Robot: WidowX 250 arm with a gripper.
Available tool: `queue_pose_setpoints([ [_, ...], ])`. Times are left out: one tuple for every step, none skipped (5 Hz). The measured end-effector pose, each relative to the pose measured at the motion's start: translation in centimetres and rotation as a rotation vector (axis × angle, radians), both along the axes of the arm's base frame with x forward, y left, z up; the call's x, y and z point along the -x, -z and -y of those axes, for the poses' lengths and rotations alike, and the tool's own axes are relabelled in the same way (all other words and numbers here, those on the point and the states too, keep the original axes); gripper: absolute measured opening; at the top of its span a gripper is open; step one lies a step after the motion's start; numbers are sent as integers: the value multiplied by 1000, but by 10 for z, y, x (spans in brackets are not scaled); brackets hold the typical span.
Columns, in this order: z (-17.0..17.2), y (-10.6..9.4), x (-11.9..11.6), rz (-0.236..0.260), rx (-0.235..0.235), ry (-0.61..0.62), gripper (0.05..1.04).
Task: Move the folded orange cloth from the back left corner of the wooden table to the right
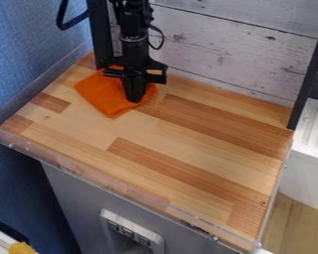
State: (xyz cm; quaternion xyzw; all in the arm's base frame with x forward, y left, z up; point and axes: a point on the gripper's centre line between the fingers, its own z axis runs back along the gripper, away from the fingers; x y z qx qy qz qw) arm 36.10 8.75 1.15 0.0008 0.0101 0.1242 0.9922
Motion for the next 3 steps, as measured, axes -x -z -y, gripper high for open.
queue_pose_setpoints([
  [14, -1, 3, -12, 2, 73, 62],
  [24, -2, 6, -14, 8, 127, 62],
  [32, -7, 12, 0, 9, 175, 62],
])
